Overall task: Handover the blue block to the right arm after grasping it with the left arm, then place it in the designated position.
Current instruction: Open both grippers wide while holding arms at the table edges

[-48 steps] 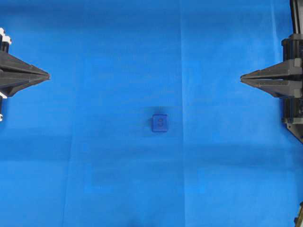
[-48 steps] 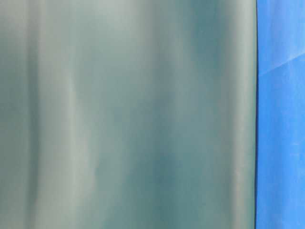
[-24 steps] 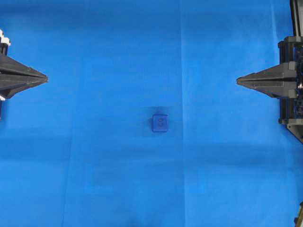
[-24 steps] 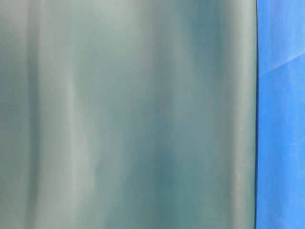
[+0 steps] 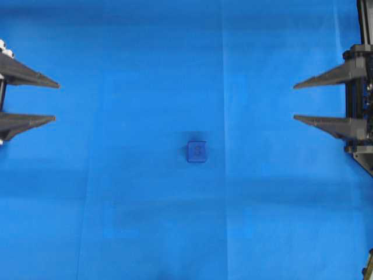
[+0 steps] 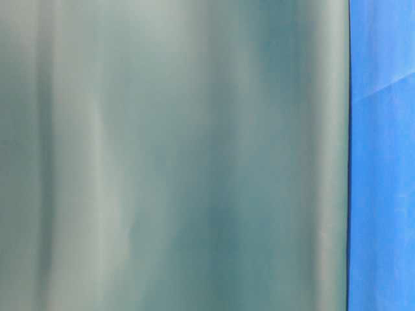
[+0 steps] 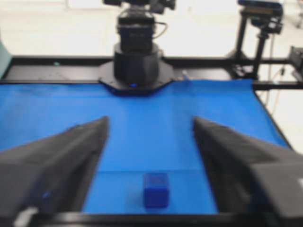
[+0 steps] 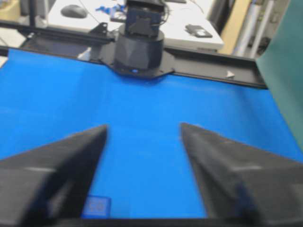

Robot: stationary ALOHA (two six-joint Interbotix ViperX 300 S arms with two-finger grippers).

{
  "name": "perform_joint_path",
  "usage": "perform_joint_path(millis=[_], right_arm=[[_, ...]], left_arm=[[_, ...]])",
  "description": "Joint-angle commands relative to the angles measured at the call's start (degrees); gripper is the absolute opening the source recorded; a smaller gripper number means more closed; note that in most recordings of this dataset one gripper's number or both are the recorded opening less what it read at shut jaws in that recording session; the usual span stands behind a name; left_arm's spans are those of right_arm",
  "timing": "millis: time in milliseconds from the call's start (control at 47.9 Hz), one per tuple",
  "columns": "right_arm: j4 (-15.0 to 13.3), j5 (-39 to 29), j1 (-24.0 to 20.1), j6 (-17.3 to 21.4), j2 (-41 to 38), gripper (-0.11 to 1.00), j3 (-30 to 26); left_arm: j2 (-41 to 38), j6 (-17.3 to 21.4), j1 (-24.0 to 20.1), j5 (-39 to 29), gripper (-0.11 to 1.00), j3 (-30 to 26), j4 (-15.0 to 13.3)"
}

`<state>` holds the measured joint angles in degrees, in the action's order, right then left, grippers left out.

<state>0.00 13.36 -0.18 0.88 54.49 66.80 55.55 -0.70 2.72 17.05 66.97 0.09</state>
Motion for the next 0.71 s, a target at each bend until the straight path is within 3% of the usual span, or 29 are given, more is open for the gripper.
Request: perform_joint_path(millis=[0,104,689], right_arm=[[0.35,0.18,-0.09,0.35,-0.18,0.79,-1.58],[0.44,0.00,-0.09,1.05,-0.18,0.96,-1.49],[0.44,-0.35,0.00,1.32,-0.09,0.97,-1.76]], left_arm=[[-0.53,-0.09,0.44,0.62,0.78,-0.79,0.09],[-0.44,-0.09,0.44,0.62,0.92,-0.79,0.09],[-1.41,-0.09,0.00,1.14,0.92,-1.32,0.09]])
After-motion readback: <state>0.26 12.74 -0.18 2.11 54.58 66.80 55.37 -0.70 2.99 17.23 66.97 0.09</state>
